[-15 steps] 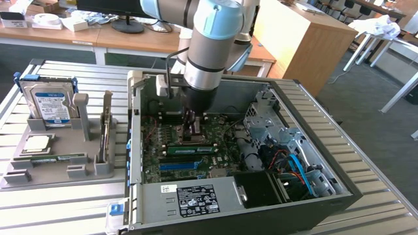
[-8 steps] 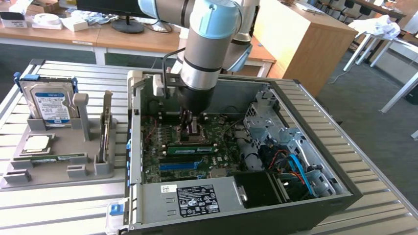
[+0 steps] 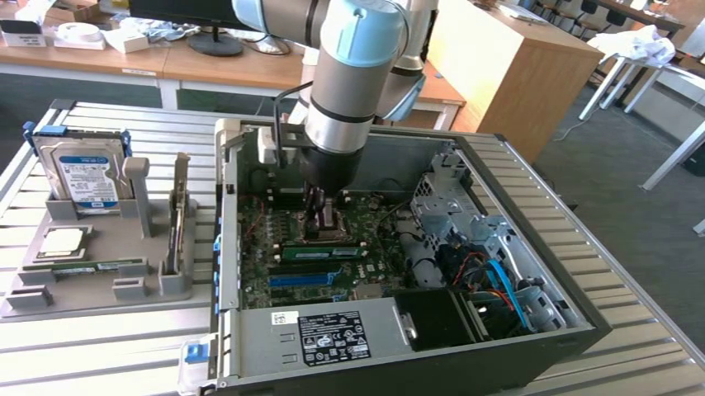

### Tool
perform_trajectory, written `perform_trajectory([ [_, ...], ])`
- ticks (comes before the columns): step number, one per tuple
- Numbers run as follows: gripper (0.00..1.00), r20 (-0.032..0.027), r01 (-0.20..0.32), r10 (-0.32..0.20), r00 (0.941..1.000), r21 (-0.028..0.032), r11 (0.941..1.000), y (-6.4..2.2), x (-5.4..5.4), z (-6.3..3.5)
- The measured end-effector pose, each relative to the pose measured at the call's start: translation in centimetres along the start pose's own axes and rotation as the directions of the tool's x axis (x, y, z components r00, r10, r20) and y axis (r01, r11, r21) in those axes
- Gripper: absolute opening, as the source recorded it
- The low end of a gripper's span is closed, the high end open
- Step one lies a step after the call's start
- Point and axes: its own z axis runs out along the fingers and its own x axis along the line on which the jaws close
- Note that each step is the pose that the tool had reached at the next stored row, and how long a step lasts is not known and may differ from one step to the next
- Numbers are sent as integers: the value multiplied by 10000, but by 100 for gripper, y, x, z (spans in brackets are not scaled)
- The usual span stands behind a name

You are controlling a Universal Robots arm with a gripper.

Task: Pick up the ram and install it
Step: 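Press down the ram until it locks into place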

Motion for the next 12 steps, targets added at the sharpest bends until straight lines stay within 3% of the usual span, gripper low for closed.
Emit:
perform_trajectory([
  [12, 10, 0, 0, 0, 10000, -1, 10000, -1, 3, 71],
])
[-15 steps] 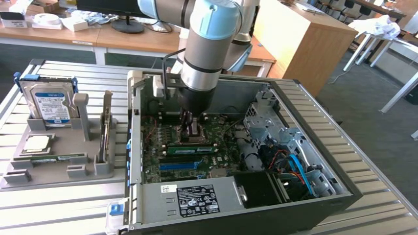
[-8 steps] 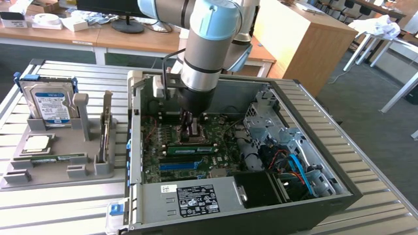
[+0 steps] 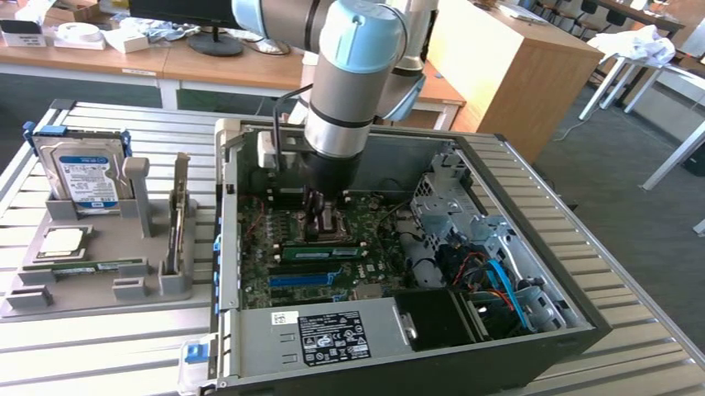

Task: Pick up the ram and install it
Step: 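Press down the ram until it locks into place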

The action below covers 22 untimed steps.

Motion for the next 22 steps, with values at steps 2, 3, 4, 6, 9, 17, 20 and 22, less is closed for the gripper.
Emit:
perform_trajectory([
  [2, 10, 0, 0, 0, 10000, 0, 10000, -1, 0, 15],
  [3, 10, 0, 0, 0, 10000, 0, 10000, 0, 0, 22],
  [4, 10, 0, 0, 0, 10000, 0, 10000, 0, 1, 26],
  [6, 10, -2, 0, 0, 10000, -1, 10000, 0, 1, 26],
  [9, 10, 4, 0, 0, 10000, 2, 10000, -1, 0, 34],
  [17, 10, 1, 0, 0, 10000, 0, 10000, -2, 1, 85],
  [20, 10, 1, 0, 0, 10000, 1, 10000, -2, 1, 98],
  [22, 10, -1, 0, 0, 10000, 0, 10000, -2, 2, 106],
])
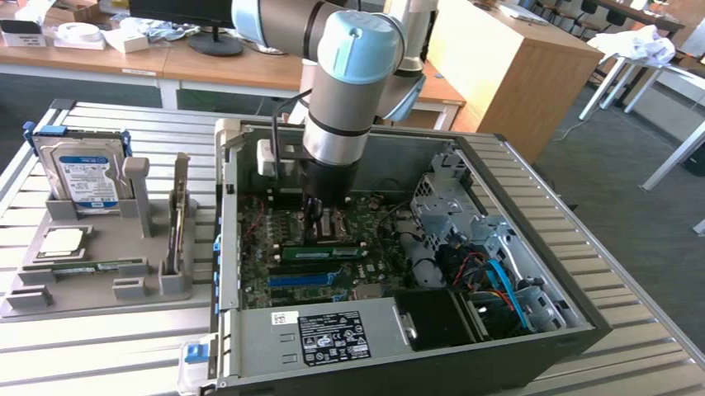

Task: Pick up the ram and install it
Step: 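Press down the ram until it locks into place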

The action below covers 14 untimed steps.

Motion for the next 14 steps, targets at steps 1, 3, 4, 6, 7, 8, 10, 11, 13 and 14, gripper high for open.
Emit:
perform_trajectory([
  [1, 10, -1, 0, 0, 10000, 0, 10000, 0, 0, 0],
  [3, 10, -1, 0, 0, 10000, 0, 10000, 0, 0, 0],
  [4, 10, 1, -2, 2, 10000, 1, 10000, 0, 2, 1],
  [6, 10, 1, 1, -1, 10000, 1, 10000, 0, 11, 1],
  [7, 10, 1, 0, 0, 10000, 1, 10000, 0, 12, 1],
  [8, 10, 1, -1, 1, 10000, 1, 10000, 0, 12, 1],
  [10, 10, 1, -1, 1, 10000, 0, 10000, 0, 12, 2],
  [11, 10, 1, 0, 0, 10000, 0, 10000, 0, 13, 8],
  [13, 10, 1, 0, 0, 10000, 0, 10000, 0, 13, 22],
  [14, 10, 0, 0, 0, 10000, 0, 10000, -1, 13, 28],
])
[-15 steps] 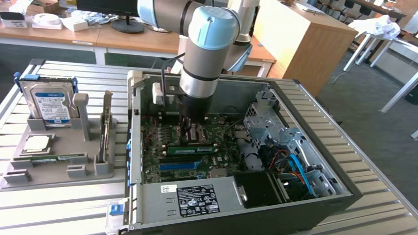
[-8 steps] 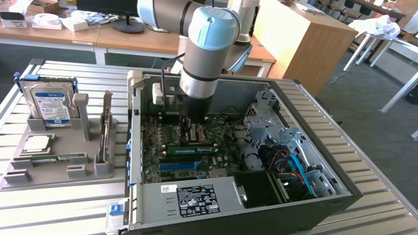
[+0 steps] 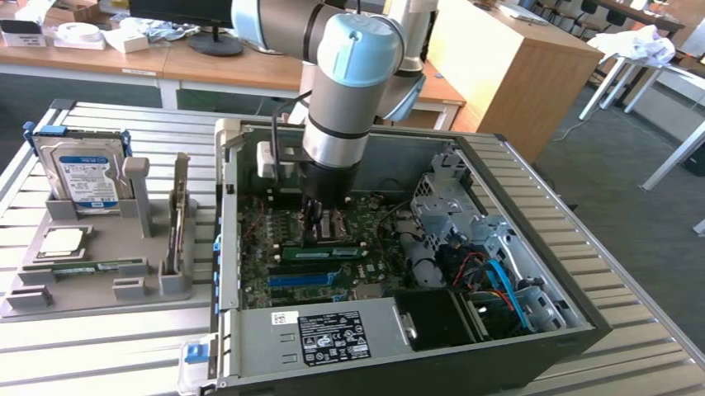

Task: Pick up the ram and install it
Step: 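Press down the ram until it locks into place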

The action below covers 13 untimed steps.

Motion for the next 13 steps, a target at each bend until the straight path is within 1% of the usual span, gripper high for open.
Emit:
perform_trajectory([
  [13, 10, 0, 0, 0, 10000, 0, 10000, 0, 1, 22],
])
